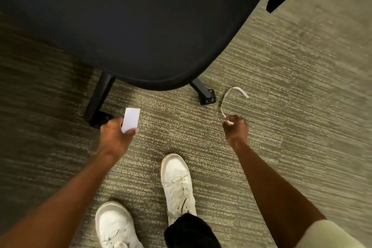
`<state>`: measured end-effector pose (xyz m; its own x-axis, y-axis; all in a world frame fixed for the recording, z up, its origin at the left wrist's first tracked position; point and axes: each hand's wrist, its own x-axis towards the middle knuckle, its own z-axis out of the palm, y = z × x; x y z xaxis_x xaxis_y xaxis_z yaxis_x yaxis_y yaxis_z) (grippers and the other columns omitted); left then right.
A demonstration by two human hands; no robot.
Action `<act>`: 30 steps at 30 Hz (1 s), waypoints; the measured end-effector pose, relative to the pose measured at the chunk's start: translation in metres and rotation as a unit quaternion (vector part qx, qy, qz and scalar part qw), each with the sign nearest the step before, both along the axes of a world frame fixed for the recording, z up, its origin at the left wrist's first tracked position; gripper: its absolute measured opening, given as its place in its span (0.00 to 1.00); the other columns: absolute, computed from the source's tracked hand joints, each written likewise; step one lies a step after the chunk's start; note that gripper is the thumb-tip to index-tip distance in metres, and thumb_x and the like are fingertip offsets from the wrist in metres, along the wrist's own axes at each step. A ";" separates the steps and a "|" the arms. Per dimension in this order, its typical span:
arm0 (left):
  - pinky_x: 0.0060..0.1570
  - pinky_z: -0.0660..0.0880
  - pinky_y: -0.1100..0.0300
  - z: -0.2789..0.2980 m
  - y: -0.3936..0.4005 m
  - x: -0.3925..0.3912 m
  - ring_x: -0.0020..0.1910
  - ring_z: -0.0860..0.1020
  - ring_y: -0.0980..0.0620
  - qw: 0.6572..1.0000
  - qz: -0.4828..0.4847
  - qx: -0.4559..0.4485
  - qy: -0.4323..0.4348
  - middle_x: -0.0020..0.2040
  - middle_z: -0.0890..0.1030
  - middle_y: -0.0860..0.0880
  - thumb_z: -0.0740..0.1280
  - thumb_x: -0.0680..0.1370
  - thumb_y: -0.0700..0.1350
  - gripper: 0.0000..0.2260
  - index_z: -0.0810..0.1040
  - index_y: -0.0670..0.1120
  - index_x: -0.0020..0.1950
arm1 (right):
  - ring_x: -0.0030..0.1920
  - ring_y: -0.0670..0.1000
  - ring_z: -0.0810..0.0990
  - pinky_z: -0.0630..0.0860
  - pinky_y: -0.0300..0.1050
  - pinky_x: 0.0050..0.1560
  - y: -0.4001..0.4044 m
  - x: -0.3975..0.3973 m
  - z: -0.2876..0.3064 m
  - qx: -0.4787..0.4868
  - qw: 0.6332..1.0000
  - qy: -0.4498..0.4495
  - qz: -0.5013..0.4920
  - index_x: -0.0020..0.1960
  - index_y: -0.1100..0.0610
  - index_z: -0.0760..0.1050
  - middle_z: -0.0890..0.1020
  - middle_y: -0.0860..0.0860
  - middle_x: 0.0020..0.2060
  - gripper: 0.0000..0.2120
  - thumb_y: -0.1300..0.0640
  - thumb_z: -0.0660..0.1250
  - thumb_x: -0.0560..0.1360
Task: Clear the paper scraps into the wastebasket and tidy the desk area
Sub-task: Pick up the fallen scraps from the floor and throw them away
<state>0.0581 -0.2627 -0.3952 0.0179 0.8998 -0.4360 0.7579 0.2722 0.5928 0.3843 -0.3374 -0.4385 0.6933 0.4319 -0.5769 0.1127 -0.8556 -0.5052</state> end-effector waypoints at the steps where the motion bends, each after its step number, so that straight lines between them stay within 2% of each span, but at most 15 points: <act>1: 0.43 0.74 0.55 -0.008 0.003 0.003 0.50 0.81 0.37 1.000 -0.008 0.001 0.005 0.51 0.83 0.34 0.74 0.73 0.42 0.17 0.79 0.35 0.57 | 0.46 0.51 0.76 0.70 0.23 0.34 0.002 0.005 -0.007 -0.001 1.000 0.005 -0.010 0.59 0.61 0.76 0.79 0.57 0.56 0.13 0.67 0.66 0.75; 3: 0.42 0.76 0.53 -0.022 0.007 0.007 0.49 0.81 0.37 1.000 -0.022 0.004 -0.007 0.49 0.83 0.35 0.74 0.73 0.43 0.15 0.80 0.37 0.55 | 0.39 0.47 0.73 0.66 0.23 0.23 0.005 0.009 -0.020 -0.001 0.999 0.026 -0.033 0.59 0.60 0.77 0.79 0.56 0.58 0.13 0.67 0.66 0.75; 5: 0.39 0.77 0.52 -0.033 0.007 0.011 0.46 0.81 0.38 0.999 -0.036 0.014 -0.021 0.45 0.83 0.36 0.73 0.73 0.44 0.13 0.81 0.36 0.52 | 0.34 0.44 0.73 0.65 0.25 0.20 0.006 0.015 -0.036 0.009 0.997 0.038 -0.062 0.60 0.59 0.77 0.78 0.55 0.60 0.13 0.65 0.67 0.75; 7: 0.35 0.73 0.58 -0.042 0.004 0.016 0.44 0.81 0.41 0.999 -0.038 0.016 -0.029 0.44 0.83 0.38 0.73 0.73 0.42 0.12 0.81 0.36 0.51 | 0.34 0.42 0.73 0.66 0.25 0.21 0.006 0.017 -0.050 -0.004 0.998 0.037 -0.052 0.62 0.59 0.75 0.76 0.54 0.63 0.15 0.64 0.66 0.76; 8: 0.33 0.71 0.61 -0.047 0.002 0.020 0.43 0.81 0.42 0.999 -0.029 0.013 -0.037 0.44 0.83 0.39 0.73 0.73 0.41 0.12 0.81 0.36 0.52 | 0.38 0.44 0.75 0.70 0.24 0.27 0.006 0.019 -0.057 0.004 0.996 0.041 -0.073 0.65 0.59 0.74 0.75 0.54 0.64 0.17 0.64 0.66 0.77; 9: 0.31 0.69 0.62 -0.051 0.001 0.023 0.42 0.80 0.43 0.999 -0.023 0.011 -0.044 0.43 0.82 0.40 0.73 0.73 0.41 0.11 0.81 0.36 0.51 | 0.45 0.48 0.78 0.74 0.26 0.39 0.004 0.019 -0.062 -0.003 0.998 0.027 -0.053 0.67 0.60 0.72 0.74 0.55 0.66 0.18 0.63 0.65 0.77; 11: 0.32 0.70 0.61 -0.062 -0.001 0.029 0.40 0.80 0.44 0.998 -0.037 0.015 -0.053 0.41 0.83 0.41 0.74 0.72 0.43 0.11 0.82 0.37 0.49 | 0.62 0.58 0.74 0.72 0.44 0.63 0.001 0.017 -0.068 -0.001 0.999 0.008 -0.039 0.69 0.59 0.70 0.72 0.58 0.67 0.20 0.62 0.63 0.77; 12: 0.33 0.72 0.59 -0.067 -0.002 0.032 0.39 0.81 0.42 0.997 -0.048 0.015 -0.062 0.40 0.83 0.41 0.74 0.72 0.46 0.11 0.82 0.38 0.47 | 0.64 0.58 0.73 0.70 0.48 0.65 0.001 0.016 -0.071 0.003 0.999 0.002 -0.033 0.68 0.59 0.70 0.71 0.58 0.68 0.19 0.63 0.62 0.77; 15: 0.31 0.73 0.58 -0.074 0.002 0.040 0.36 0.82 0.41 0.996 -0.056 0.020 -0.072 0.38 0.83 0.40 0.73 0.71 0.48 0.12 0.81 0.39 0.44 | 0.47 0.46 0.74 0.76 0.36 0.44 0.003 0.015 -0.071 -0.006 1.000 -0.030 0.007 0.62 0.58 0.75 0.72 0.53 0.65 0.18 0.71 0.58 0.77; 17: 0.31 0.68 0.61 -0.071 0.006 0.045 0.36 0.80 0.43 0.996 -0.061 0.029 -0.062 0.39 0.83 0.40 0.74 0.72 0.43 0.09 0.81 0.38 0.45 | 0.43 0.43 0.72 0.74 0.32 0.35 0.002 0.014 -0.072 -0.004 1.000 -0.014 -0.009 0.61 0.59 0.75 0.74 0.53 0.61 0.20 0.74 0.56 0.76; 20: 0.30 0.65 0.63 -0.057 0.007 0.049 0.37 0.77 0.46 0.995 -0.077 0.030 -0.054 0.41 0.82 0.42 0.73 0.72 0.42 0.09 0.81 0.38 0.48 | 0.47 0.45 0.71 0.70 0.26 0.32 0.002 0.006 -0.059 0.026 0.999 0.015 -0.044 0.62 0.60 0.74 0.74 0.51 0.58 0.17 0.72 0.60 0.76; 23: 0.32 0.67 0.62 -0.038 0.003 0.046 0.38 0.78 0.44 0.995 -0.062 0.020 -0.071 0.42 0.82 0.41 0.73 0.72 0.41 0.08 0.80 0.38 0.47 | 0.48 0.48 0.76 0.69 0.21 0.35 -0.007 -0.001 -0.038 0.041 0.999 0.013 0.002 0.58 0.61 0.76 0.78 0.53 0.56 0.12 0.67 0.66 0.75; 25: 0.34 0.68 0.62 -0.021 -0.002 0.043 0.39 0.80 0.43 0.995 -0.061 0.006 -0.074 0.42 0.83 0.41 0.73 0.73 0.42 0.08 0.80 0.39 0.47 | 0.46 0.50 0.79 0.73 0.26 0.40 -0.015 -0.011 -0.011 0.068 0.997 -0.005 0.022 0.52 0.62 0.78 0.81 0.53 0.48 0.07 0.69 0.66 0.74; 27: 0.34 0.69 0.62 0.003 -0.008 0.039 0.41 0.81 0.42 0.996 -0.056 -0.011 -0.072 0.44 0.83 0.41 0.73 0.73 0.44 0.10 0.80 0.39 0.48 | 0.42 0.42 0.79 0.76 0.33 0.43 -0.018 -0.022 0.019 0.106 0.994 0.031 -0.015 0.47 0.58 0.78 0.81 0.50 0.43 0.05 0.67 0.67 0.74; 30: 0.29 0.66 0.68 0.047 -0.019 0.031 0.42 0.79 0.47 0.996 -0.042 -0.036 -0.065 0.45 0.82 0.44 0.73 0.74 0.45 0.11 0.80 0.39 0.50 | 0.36 0.39 0.80 0.77 0.30 0.39 -0.032 -0.031 0.060 0.133 0.990 0.052 0.007 0.46 0.60 0.77 0.81 0.51 0.40 0.03 0.65 0.65 0.77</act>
